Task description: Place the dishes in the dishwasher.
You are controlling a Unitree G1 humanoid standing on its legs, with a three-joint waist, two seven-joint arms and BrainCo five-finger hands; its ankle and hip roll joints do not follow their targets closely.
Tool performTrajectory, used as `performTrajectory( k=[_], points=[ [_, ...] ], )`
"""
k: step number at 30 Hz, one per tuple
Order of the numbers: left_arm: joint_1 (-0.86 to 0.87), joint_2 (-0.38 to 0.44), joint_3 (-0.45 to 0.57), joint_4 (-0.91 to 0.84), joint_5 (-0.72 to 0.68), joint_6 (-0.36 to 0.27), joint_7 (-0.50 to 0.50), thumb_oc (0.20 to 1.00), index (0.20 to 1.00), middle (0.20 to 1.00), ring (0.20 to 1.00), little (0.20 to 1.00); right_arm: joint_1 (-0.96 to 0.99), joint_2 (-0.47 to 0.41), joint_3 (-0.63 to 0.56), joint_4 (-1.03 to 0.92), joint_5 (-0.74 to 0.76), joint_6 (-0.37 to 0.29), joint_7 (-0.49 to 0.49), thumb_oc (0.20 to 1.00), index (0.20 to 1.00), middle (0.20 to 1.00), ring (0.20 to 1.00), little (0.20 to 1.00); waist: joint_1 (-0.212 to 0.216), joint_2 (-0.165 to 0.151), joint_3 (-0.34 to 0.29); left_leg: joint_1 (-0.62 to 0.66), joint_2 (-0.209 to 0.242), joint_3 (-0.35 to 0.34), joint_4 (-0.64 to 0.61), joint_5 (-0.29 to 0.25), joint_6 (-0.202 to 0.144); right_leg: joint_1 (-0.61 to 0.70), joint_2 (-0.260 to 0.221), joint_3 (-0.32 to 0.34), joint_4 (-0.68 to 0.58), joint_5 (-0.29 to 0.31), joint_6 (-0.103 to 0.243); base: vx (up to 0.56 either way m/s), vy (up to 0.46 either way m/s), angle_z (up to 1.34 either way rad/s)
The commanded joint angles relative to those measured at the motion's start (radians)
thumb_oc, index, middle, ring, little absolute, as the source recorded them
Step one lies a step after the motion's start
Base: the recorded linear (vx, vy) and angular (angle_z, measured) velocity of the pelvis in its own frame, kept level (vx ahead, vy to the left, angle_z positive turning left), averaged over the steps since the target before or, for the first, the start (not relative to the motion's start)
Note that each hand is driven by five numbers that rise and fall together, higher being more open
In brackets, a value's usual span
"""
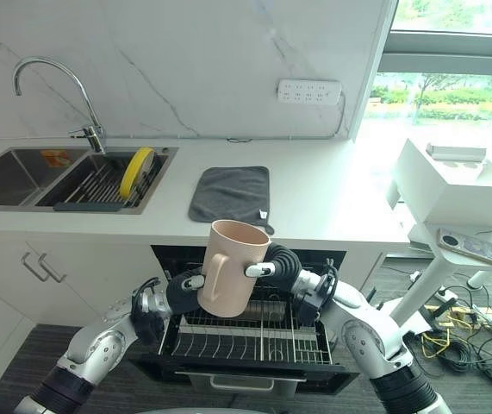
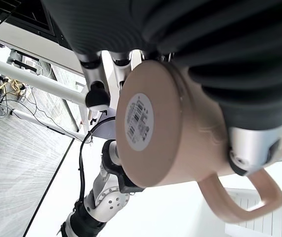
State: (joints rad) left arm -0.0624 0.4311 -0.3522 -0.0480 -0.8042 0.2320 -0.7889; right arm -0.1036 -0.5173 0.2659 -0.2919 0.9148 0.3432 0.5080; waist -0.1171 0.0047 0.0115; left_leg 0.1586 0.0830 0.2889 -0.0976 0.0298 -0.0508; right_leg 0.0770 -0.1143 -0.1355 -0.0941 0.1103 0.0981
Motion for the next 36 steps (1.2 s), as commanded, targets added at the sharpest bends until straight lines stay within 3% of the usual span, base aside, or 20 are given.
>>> performTrajectory(
  k=[1, 6, 7, 8, 9, 10, 32, 36],
  points=[
    [-0.059, -0.021, -0.027, 0.020, 0.025, -0.032, -0.003, 0.200, 0.200, 0.200, 0.200, 0.200, -0.120, 0.095, 0.025, -0.090, 0.071, -0.051, 0.078, 1.000, 1.000, 1.000, 1.000, 1.000, 0.016, -0.009, 0.008, -0.007, 0.017, -0.030, 0.010, -0.003, 0.004, 0.039, -0.024, -0.010, 0.007, -0.034, 0.034, 0.00, 0.000, 0.00],
    [-0.061, -0.020, -0.027, 0.022, 0.022, -0.031, -0.002, 0.200, 0.200, 0.200, 0.200, 0.200, -0.116, 0.094, 0.023, -0.086, 0.072, -0.050, 0.087, 1.000, 1.000, 1.000, 1.000, 1.000, 0.015, -0.010, 0.008, -0.006, 0.017, -0.030, 0.010, -0.004, 0.004, 0.040, -0.023, -0.009, 0.007, -0.035, 0.034, 0.00, 0.000, 0.00],
    [-0.060, -0.020, -0.026, 0.023, 0.023, -0.032, -0.004, 0.200, 0.200, 0.200, 0.200, 0.200, -0.115, 0.095, 0.023, -0.089, 0.078, -0.049, 0.087, 0.573, 0.573, 0.573, 0.573, 0.573, 0.015, -0.010, 0.008, -0.006, 0.017, -0.030, 0.010, -0.004, 0.004, 0.041, -0.023, -0.009, 0.007, -0.035, 0.034, 0.00, 0.000, 0.00],
    [-0.059, -0.020, -0.025, 0.024, 0.025, -0.032, -0.006, 0.200, 0.200, 0.200, 0.200, 0.200, -0.115, 0.095, 0.023, -0.090, 0.079, -0.051, 0.088, 0.467, 0.467, 0.467, 0.467, 0.467, 0.015, -0.010, 0.008, -0.006, 0.017, -0.030, 0.010, -0.004, 0.004, 0.041, -0.023, -0.008, 0.007, -0.035, 0.034, 0.00, 0.000, 0.00],
    [-0.060, -0.021, -0.026, 0.024, 0.026, -0.032, -0.005, 0.200, 0.200, 0.200, 0.200, 0.200, -0.116, 0.095, 0.022, -0.092, 0.078, -0.054, 0.089, 0.266, 0.266, 0.266, 0.266, 0.266, 0.015, -0.010, 0.009, -0.006, 0.017, -0.029, 0.010, -0.003, 0.004, 0.041, -0.023, -0.008, 0.007, -0.035, 0.034, 0.00, 0.000, 0.00],
    [-0.061, -0.022, -0.029, 0.024, 0.026, -0.033, -0.002, 0.200, 0.200, 0.200, 0.200, 0.200, -0.120, 0.096, 0.023, -0.092, 0.077, -0.059, 0.091, 0.200, 0.200, 0.200, 0.200, 0.200, 0.014, -0.010, 0.009, -0.005, 0.017, -0.029, 0.010, -0.004, 0.004, 0.041, -0.023, -0.008, 0.007, -0.035, 0.034, 0.00, 0.000, 0.00],
    [-0.054, -0.038, -0.025, 0.026, 0.038, -0.031, -0.002, 0.200, 0.200, 0.200, 0.200, 0.200, -0.106, 0.130, 0.016, -0.103, 0.059, -0.187, 0.070, 0.200, 0.200, 0.200, 0.200, 0.200, 0.006, -0.004, 0.008, -0.003, 0.014, -0.019, 0.010, -0.006, 0.009, 0.034, -0.025, -0.001, 0.007, -0.030, 0.037, 0.00, 0.002, -0.02],
    [-0.050, -0.044, -0.016, 0.035, 0.022, -0.018, 0.048, 0.200, 0.200, 0.200, 0.200, 0.200, -0.108, 0.141, 0.013, -0.098, 0.052, -0.220, 0.062, 0.200, 0.200, 0.200, 0.200, 0.200, 0.008, -0.003, 0.008, -0.004, 0.013, -0.019, 0.010, -0.006, 0.010, 0.034, -0.025, -0.002, 0.007, -0.029, 0.037, 0.00, 0.000, 0.00]
  ],
)
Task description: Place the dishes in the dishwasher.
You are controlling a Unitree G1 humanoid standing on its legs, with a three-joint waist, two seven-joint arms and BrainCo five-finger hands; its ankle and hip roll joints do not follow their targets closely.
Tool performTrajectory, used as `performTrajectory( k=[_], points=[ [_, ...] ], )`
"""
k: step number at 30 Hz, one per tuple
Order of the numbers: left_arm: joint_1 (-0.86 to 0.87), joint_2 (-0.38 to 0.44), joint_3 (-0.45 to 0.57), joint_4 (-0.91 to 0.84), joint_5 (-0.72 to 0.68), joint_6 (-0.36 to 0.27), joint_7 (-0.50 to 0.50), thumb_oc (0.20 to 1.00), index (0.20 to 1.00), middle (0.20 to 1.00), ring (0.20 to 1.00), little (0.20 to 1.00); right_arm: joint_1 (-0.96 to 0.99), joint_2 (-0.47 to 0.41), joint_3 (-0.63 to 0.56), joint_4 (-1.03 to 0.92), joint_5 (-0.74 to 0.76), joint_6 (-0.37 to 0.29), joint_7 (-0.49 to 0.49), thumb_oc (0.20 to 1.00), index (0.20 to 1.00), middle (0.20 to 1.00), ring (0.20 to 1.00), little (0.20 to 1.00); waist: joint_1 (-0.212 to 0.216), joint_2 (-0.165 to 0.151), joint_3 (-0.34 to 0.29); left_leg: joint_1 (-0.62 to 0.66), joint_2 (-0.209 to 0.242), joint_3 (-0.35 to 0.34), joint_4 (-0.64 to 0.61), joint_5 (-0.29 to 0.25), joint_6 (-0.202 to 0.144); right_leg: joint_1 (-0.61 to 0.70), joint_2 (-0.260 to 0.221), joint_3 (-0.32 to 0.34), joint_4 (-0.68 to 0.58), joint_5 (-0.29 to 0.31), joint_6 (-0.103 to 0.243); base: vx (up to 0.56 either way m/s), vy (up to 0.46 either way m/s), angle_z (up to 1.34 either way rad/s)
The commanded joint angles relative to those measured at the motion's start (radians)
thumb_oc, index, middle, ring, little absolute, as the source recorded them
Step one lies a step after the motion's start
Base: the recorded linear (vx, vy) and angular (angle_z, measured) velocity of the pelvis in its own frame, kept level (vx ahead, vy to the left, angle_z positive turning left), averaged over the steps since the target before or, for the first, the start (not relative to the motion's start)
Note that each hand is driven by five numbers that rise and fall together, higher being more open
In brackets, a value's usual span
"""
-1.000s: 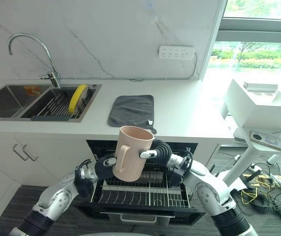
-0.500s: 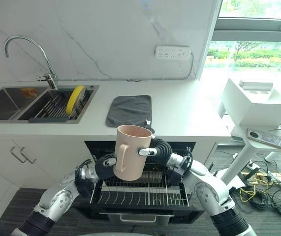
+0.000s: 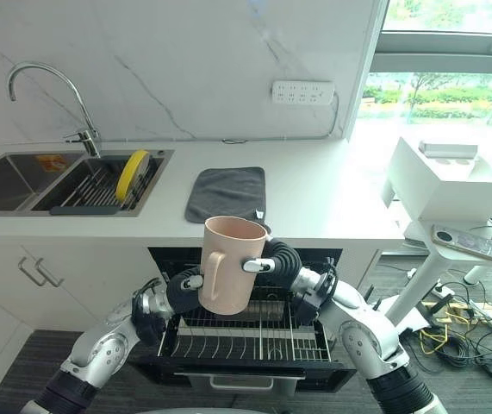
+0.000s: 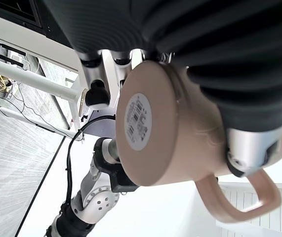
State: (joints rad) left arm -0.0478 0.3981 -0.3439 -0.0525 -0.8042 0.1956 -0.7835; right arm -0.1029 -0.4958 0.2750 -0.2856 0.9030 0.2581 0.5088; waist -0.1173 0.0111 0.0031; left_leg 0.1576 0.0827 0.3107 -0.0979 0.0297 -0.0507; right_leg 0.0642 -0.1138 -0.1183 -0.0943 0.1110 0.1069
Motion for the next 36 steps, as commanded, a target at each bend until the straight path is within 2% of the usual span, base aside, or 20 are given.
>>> performTrajectory(
  k=[1, 2, 3, 4, 5, 14, 19, 36],
  points=[
    [-0.062, -0.015, -0.017, 0.041, 0.023, 0.027, 0.046, 0.200, 0.200, 0.200, 0.200, 0.200, -0.106, 0.119, -0.001, -0.105, 0.057, -0.139, 0.061, 0.200, 0.200, 0.200, 0.200, 0.200, 0.010, -0.009, 0.016, -0.003, 0.013, -0.042, 0.011, -0.006, 0.010, 0.046, -0.026, -0.021, 0.007, -0.030, 0.027, 0.00, 0.000, 0.00],
    [-0.058, -0.016, -0.016, 0.042, 0.022, 0.027, 0.046, 0.200, 0.200, 0.200, 0.200, 0.200, -0.105, 0.118, -0.003, -0.106, 0.057, -0.141, 0.060, 0.200, 0.200, 0.200, 0.200, 0.200, 0.010, -0.009, 0.016, -0.003, 0.014, -0.041, 0.011, -0.006, 0.010, 0.047, -0.027, -0.022, 0.007, -0.030, 0.028, 0.00, 0.000, 0.00],
    [-0.051, -0.019, -0.011, 0.041, 0.024, 0.029, 0.048, 0.470, 0.470, 0.470, 0.470, 0.470, -0.101, 0.119, -0.007, -0.105, 0.052, -0.143, 0.052, 0.200, 0.200, 0.200, 0.200, 0.200, 0.012, -0.009, 0.016, -0.003, 0.013, -0.041, 0.011, -0.006, 0.011, 0.048, -0.026, -0.025, 0.007, -0.030, 0.027, 0.00, 0.000, 0.00],
    [-0.049, -0.019, -0.010, 0.041, 0.026, 0.027, 0.048, 0.514, 0.514, 0.514, 0.514, 0.514, -0.100, 0.119, -0.007, -0.106, 0.049, -0.144, 0.050, 0.200, 0.200, 0.200, 0.200, 0.200, 0.012, -0.009, 0.016, -0.004, 0.013, -0.041, 0.011, -0.006, 0.011, 0.048, -0.027, -0.025, 0.007, -0.030, 0.027, 0.00, 0.000, 0.00],
    [-0.048, -0.019, -0.009, 0.043, 0.025, 0.026, 0.049, 1.000, 1.000, 1.000, 1.000, 1.000, -0.100, 0.120, -0.007, -0.102, 0.034, -0.154, 0.037, 0.200, 0.200, 0.200, 0.200, 0.200, 0.013, -0.009, 0.018, -0.005, 0.013, -0.043, 0.011, -0.005, 0.011, 0.047, -0.026, -0.026, 0.007, -0.030, 0.027, 0.00, 0.000, 0.00],
    [-0.034, -0.021, 0.013, 0.043, 0.007, 0.037, 0.075, 1.000, 1.000, 1.000, 1.000, 1.000, -0.084, 0.099, -0.030, -0.093, -0.008, -0.176, 0.033, 0.200, 0.200, 0.200, 0.200, 0.200, 0.016, -0.011, 0.019, -0.005, 0.012, -0.043, 0.011, -0.006, 0.010, 0.048, -0.026, -0.032, 0.007, -0.030, 0.026, 0.00, 0.000, 0.00],
    [-0.005, -0.023, 0.056, 0.058, 0.005, 0.029, 0.080, 1.000, 1.000, 1.000, 1.000, 1.000, -0.063, 0.104, -0.064, -0.077, -0.001, -0.222, 0.002, 0.200, 0.200, 0.200, 0.200, 0.200, 0.019, -0.010, 0.021, -0.005, 0.013, -0.047, 0.011, -0.006, 0.010, 0.048, -0.026, -0.033, 0.007, -0.030, 0.025, 0.00, 0.000, 0.00],
    [0.066, -0.035, 0.163, 0.117, -0.006, 0.022, 0.097, 1.000, 1.000, 1.000, 1.000, 1.000, -0.005, 0.100, -0.187, -0.039, -0.004, -0.298, -0.047, 0.200, 0.200, 0.200, 0.200, 0.200, 0.023, -0.010, 0.022, -0.001, 0.013, -0.050, 0.011, -0.010, 0.010, 0.053, -0.025, -0.036, 0.007, -0.034, 0.023, 0.00, 0.000, 0.00]
  ],
)
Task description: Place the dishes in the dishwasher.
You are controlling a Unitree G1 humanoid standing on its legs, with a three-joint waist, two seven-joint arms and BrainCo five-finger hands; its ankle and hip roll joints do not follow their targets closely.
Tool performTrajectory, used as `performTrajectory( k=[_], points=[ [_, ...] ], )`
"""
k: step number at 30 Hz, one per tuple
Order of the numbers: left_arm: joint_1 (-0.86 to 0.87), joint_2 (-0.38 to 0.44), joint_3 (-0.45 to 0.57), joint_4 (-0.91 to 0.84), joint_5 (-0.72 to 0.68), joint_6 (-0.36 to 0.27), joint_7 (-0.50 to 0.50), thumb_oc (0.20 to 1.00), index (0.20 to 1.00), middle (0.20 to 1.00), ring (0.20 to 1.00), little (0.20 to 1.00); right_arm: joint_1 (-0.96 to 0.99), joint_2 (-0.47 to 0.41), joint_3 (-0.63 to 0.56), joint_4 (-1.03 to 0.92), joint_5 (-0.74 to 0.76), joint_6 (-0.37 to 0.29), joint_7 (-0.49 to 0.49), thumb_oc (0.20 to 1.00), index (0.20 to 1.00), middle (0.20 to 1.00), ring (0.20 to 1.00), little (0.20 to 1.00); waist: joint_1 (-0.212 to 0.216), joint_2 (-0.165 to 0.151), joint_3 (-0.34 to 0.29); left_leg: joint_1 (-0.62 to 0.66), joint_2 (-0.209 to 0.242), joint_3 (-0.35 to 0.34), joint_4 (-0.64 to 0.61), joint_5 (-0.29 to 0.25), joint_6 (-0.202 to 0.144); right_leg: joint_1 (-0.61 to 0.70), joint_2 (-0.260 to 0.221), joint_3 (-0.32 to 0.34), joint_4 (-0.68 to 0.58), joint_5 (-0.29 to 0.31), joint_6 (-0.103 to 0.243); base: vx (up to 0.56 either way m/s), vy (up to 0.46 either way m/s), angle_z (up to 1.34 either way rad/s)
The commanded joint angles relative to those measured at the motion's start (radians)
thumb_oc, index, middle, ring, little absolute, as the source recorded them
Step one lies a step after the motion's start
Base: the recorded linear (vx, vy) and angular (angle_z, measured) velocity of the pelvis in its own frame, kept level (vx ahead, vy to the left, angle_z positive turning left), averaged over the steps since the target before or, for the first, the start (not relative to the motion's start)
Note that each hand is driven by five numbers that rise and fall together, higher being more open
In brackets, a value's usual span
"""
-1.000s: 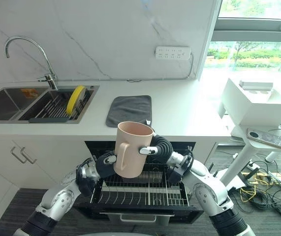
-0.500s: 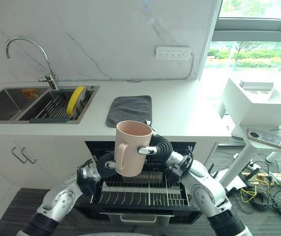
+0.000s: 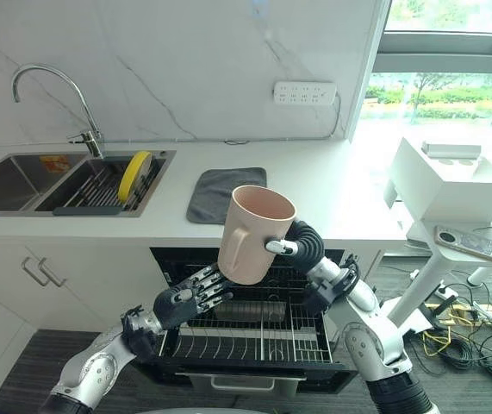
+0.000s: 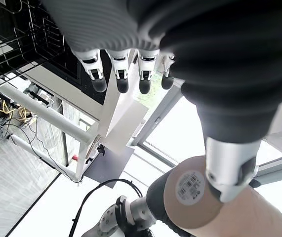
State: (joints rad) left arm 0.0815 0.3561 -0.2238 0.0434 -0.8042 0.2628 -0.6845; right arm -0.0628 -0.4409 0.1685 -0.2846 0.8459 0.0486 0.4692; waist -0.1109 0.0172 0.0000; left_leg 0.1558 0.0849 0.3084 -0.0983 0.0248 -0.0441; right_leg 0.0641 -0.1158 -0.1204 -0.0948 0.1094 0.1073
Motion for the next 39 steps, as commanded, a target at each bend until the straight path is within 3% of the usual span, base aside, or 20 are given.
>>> performTrajectory(
  k=[1, 7, 11, 16, 17, 19, 24, 30, 34, 36, 39],
  points=[
    [-0.059, 0.008, 0.062, 0.027, -0.012, -0.050, 0.008, 1.000, 1.000, 1.000, 1.000, 1.000, -0.040, 0.041, -0.098, -0.034, 0.051, -0.093, -0.021, 0.200, 0.200, 0.200, 0.200, 0.200, 0.017, -0.016, 0.025, 0.000, 0.009, -0.049, 0.011, -0.005, 0.003, 0.053, -0.022, -0.034, 0.007, -0.032, 0.022, 0.03, -0.006, 0.01],
    [-0.046, -0.001, 0.117, 0.026, -0.030, -0.068, 0.067, 1.000, 1.000, 1.000, 1.000, 1.000, -0.014, 0.046, -0.137, -0.028, 0.042, -0.095, -0.040, 0.200, 0.200, 0.200, 0.200, 0.200, 0.016, -0.019, 0.029, 0.002, 0.008, -0.049, 0.011, -0.006, 0.004, 0.054, -0.022, -0.037, 0.007, -0.032, 0.021, 0.04, -0.016, 0.00],
    [-0.039, 0.005, 0.163, 0.011, 0.034, -0.124, 0.140, 1.000, 1.000, 1.000, 1.000, 1.000, 0.018, 0.061, -0.161, -0.026, 0.009, -0.089, -0.062, 0.200, 0.200, 0.200, 0.200, 0.200, 0.012, -0.021, 0.036, 0.002, 0.007, -0.050, 0.011, -0.005, 0.006, 0.060, -0.016, -0.040, 0.007, -0.036, 0.017, 0.07, -0.033, 0.03],
    [-0.011, 0.077, 0.190, -0.042, 0.313, -0.219, 0.226, 1.000, 1.000, 1.000, 1.000, 1.000, 0.064, 0.047, -0.192, -0.032, 0.007, -0.087, -0.078, 0.200, 0.200, 0.200, 0.200, 0.200, 0.015, -0.017, 0.070, -0.001, 0.016, -0.074, 0.041, 0.008, 0.010, 0.036, 0.007, -0.016, 0.108, -0.093, -0.004, 0.06, -0.015, 0.07],
    [-0.031, 0.120, 0.182, -0.068, 0.423, -0.234, 0.287, 1.000, 1.000, 1.000, 1.000, 1.000, 0.051, 0.017, -0.201, -0.023, 0.014, -0.110, -0.084, 0.200, 0.200, 0.200, 0.200, 0.200, 0.023, -0.020, 0.119, -0.090, 0.031, -0.107, 0.184, -0.022, 0.002, -0.015, 0.006, -0.018, 0.201, -0.128, -0.025, -0.16, 0.006, 0.15],
    [-0.077, 0.155, 0.145, -0.071, 0.516, -0.242, 0.376, 1.000, 1.000, 1.000, 1.000, 1.000, 0.011, -0.009, -0.198, -0.009, 0.011, -0.140, -0.094, 0.200, 0.200, 0.200, 0.200, 0.200, 0.022, -0.014, 0.171, -0.168, 0.043, -0.125, 0.275, -0.042, -0.002, -0.077, 0.004, -0.022, 0.285, -0.157, -0.040, -0.21, 0.057, 0.17],
    [-0.119, 0.194, 0.107, -0.111, 0.600, -0.210, 0.446, 1.000, 1.000, 1.000, 1.000, 1.000, -0.024, -0.033, -0.203, -0.010, 0.010, -0.158, -0.111, 0.200, 0.200, 0.200, 0.200, 0.200, 0.015, -0.002, 0.224, -0.258, 0.051, -0.133, 0.400, -0.069, -0.004, -0.160, -0.005, -0.013, 0.397, -0.200, -0.055, -0.07, 0.078, -0.01],
    [-0.135, 0.244, 0.019, -0.109, 0.743, -0.130, 0.434, 1.000, 1.000, 1.000, 1.000, 1.000, -0.029, -0.059, -0.186, -0.006, 0.011, -0.156, -0.112, 0.200, 0.200, 0.200, 0.200, 0.200, -0.003, 0.016, 0.279, -0.366, 0.076, -0.152, 0.553, -0.070, -0.001, -0.255, -0.004, 0.015, 0.532, -0.237, -0.075, 0.00, 0.060, -0.06],
    [-0.146, 0.278, -0.020, -0.109, 0.802, -0.105, 0.414, 1.000, 1.000, 1.000, 1.000, 1.000, -0.037, -0.076, -0.174, -0.004, 0.020, -0.153, -0.108, 0.200, 0.200, 0.200, 0.200, 0.200, -0.013, 0.026, 0.301, -0.392, 0.075, -0.152, 0.574, -0.068, 0.003, -0.280, -0.006, 0.031, 0.549, -0.234, -0.074, -0.01, 0.072, -0.05],
    [-0.182, 0.284, -0.088, -0.096, 0.843, -0.015, 0.333, 1.000, 1.000, 1.000, 1.000, 1.000, -0.057, -0.089, -0.159, 0.002, 0.026, -0.139, -0.097, 0.200, 0.200, 0.200, 0.200, 0.200, -0.026, 0.037, 0.318, -0.401, 0.073, -0.146, 0.579, -0.061, 0.006, -0.291, -0.006, 0.046, 0.555, -0.232, -0.070, 0.00, 0.106, -0.11],
    [-0.203, 0.288, -0.190, -0.046, 0.956, 0.065, 0.253, 1.000, 1.000, 1.000, 1.000, 1.000, -0.070, -0.102, -0.144, 0.011, 0.031, -0.116, -0.075, 0.200, 0.200, 0.200, 0.200, 0.200, -0.041, 0.042, 0.315, -0.391, 0.074, -0.136, 0.580, -0.062, 0.009, -0.278, -0.009, 0.055, 0.546, -0.228, -0.062, 0.09, 0.040, -0.04]
  ],
)
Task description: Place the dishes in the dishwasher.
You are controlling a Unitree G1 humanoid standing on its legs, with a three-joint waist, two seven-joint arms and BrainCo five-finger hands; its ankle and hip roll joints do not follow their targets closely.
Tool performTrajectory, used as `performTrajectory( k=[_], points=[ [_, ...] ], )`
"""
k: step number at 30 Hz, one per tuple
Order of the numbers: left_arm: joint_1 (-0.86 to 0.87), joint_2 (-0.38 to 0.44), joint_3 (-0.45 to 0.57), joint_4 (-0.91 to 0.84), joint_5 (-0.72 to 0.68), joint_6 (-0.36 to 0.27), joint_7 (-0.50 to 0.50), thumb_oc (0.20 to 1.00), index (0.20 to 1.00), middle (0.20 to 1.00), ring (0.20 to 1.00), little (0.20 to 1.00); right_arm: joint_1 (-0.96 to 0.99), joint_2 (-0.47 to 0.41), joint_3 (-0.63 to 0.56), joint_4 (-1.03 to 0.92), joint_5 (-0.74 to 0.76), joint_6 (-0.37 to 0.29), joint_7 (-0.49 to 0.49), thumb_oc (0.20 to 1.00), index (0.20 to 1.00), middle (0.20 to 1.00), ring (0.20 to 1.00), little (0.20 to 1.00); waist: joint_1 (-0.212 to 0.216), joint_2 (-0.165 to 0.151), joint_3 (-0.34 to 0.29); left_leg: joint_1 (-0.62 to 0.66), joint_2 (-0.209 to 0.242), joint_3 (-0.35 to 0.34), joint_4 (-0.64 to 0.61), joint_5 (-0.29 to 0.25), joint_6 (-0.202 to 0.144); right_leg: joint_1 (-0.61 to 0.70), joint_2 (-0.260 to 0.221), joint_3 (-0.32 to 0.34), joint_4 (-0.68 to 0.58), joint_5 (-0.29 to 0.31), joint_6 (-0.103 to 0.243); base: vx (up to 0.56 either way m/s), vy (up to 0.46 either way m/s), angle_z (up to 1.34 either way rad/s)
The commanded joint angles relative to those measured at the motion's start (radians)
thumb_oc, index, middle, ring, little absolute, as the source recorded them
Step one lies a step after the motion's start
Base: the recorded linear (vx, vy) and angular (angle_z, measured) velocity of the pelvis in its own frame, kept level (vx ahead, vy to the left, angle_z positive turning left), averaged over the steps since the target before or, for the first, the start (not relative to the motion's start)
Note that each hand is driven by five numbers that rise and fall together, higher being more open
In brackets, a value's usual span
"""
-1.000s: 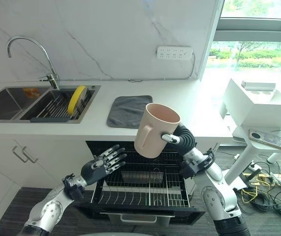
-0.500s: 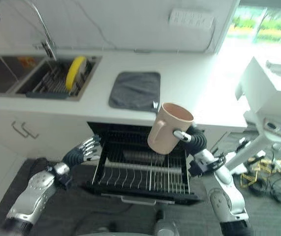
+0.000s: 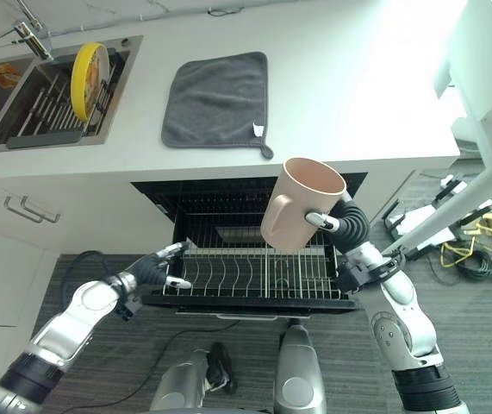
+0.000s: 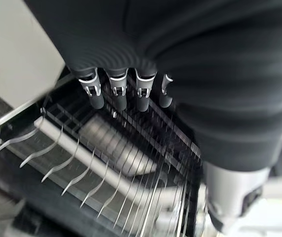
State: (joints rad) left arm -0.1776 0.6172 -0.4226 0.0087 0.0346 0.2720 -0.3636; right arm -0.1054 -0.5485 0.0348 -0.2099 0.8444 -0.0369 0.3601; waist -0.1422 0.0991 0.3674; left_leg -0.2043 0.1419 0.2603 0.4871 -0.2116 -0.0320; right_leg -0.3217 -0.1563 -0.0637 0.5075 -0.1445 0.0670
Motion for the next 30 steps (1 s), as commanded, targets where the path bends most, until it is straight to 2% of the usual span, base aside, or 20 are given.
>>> performTrajectory(
  k=[1, 6, 9, 11, 12, 16, 21, 24, 30],
  points=[
    [0.055, 0.025, -0.007, 0.003, 0.138, 0.077, -0.087, 1.000, 1.000, 1.000, 1.000, 1.000, -0.027, 0.005, -0.009, -0.063, 0.034, -0.024, 0.039, 0.200, 0.200, 0.200, 0.200, 0.200, -0.012, -0.040, -0.054, -0.028, 0.017, -0.087, -0.004, 0.174, -0.003, 0.112, 0.031, -0.001, -0.058, 0.027, -0.020, 0.13, -0.002, -0.07],
    [0.067, -0.001, -0.084, 0.133, 0.288, 0.107, -0.149, 1.000, 1.000, 1.000, 1.000, 1.000, 0.003, 0.021, -0.006, -0.068, 0.019, 0.032, 0.078, 0.200, 0.200, 0.200, 0.200, 0.200, -0.027, -0.054, -0.082, 0.000, 0.025, -0.079, -0.002, 0.169, -0.004, 0.156, 0.030, 0.001, -0.078, 0.026, -0.011, 0.17, -0.017, -0.07],
    [0.074, -0.023, -0.145, 0.239, 0.438, 0.147, -0.315, 1.000, 1.000, 1.000, 1.000, 1.000, 0.019, 0.042, -0.006, -0.063, 0.001, 0.070, 0.106, 0.200, 0.200, 0.200, 0.200, 0.200, -0.039, -0.061, -0.098, 0.018, 0.032, -0.072, 0.005, 0.164, -0.006, 0.183, 0.028, 0.001, -0.083, 0.023, -0.005, 0.15, -0.017, -0.01],
    [0.076, -0.037, -0.167, 0.278, 0.489, 0.180, -0.398, 1.000, 1.000, 1.000, 1.000, 1.000, 0.020, 0.050, 0.000, -0.061, -0.017, 0.087, 0.108, 0.200, 0.200, 0.200, 0.200, 0.200, -0.041, -0.063, -0.103, 0.023, 0.034, -0.072, 0.009, 0.163, -0.006, 0.194, 0.028, 0.000, -0.085, 0.021, -0.004, 0.13, -0.011, -0.07],
    [0.082, -0.055, -0.194, 0.328, 0.547, 0.216, -0.488, 1.000, 1.000, 1.000, 1.000, 1.000, 0.019, 0.060, 0.007, -0.050, -0.047, 0.105, 0.110, 0.200, 0.200, 0.200, 0.200, 0.200, -0.045, -0.064, -0.108, 0.030, 0.035, -0.071, 0.012, 0.165, -0.009, 0.206, 0.027, -0.002, -0.090, 0.022, -0.003, 0.13, -0.008, -0.11],
    [0.111, -0.067, -0.226, 0.354, 0.546, 0.266, -0.638, 1.000, 1.000, 1.000, 1.000, 1.000, 0.024, 0.057, 0.011, -0.034, -0.099, 0.135, 0.112, 0.200, 0.200, 0.200, 0.200, 0.200, -0.051, -0.063, -0.113, 0.033, 0.036, -0.072, 0.016, 0.173, -0.015, 0.220, 0.028, 0.002, -0.096, 0.021, -0.002, 0.07, 0.004, -0.03],
    [0.201, -0.037, -0.235, 0.314, 0.537, 0.222, -0.771, 1.000, 1.000, 1.000, 1.000, 1.000, 0.050, 0.029, 0.001, 0.027, -0.184, 0.161, 0.127, 0.200, 0.200, 0.200, 0.200, 0.200, -0.046, -0.052, -0.108, 0.023, 0.034, -0.076, 0.026, 0.185, -0.021, 0.227, 0.022, 0.002, -0.096, 0.021, -0.003, 0.03, 0.020, -0.04],
    [0.248, -0.015, -0.248, 0.297, 0.599, 0.173, -0.833, 1.000, 1.000, 1.000, 1.000, 1.000, 0.049, 0.018, -0.001, 0.100, -0.232, 0.174, 0.118, 0.200, 0.200, 0.200, 0.200, 0.200, -0.034, -0.048, -0.104, 0.013, 0.031, -0.086, 0.032, 0.196, -0.026, 0.234, 0.021, -0.003, -0.101, 0.023, -0.005, 0.00, 0.005, -0.07],
    [0.338, 0.021, -0.238, 0.257, 0.643, 0.087, -0.836, 1.000, 1.000, 1.000, 1.000, 1.000, 0.062, 0.017, 0.004, 0.219, -0.313, 0.207, 0.099, 0.200, 0.200, 0.200, 0.200, 0.200, -0.007, -0.040, -0.097, 0.007, 0.029, -0.100, 0.041, 0.223, -0.036, 0.263, 0.020, -0.015, -0.116, 0.029, -0.008, 0.04, -0.003, -0.02]
  ],
)
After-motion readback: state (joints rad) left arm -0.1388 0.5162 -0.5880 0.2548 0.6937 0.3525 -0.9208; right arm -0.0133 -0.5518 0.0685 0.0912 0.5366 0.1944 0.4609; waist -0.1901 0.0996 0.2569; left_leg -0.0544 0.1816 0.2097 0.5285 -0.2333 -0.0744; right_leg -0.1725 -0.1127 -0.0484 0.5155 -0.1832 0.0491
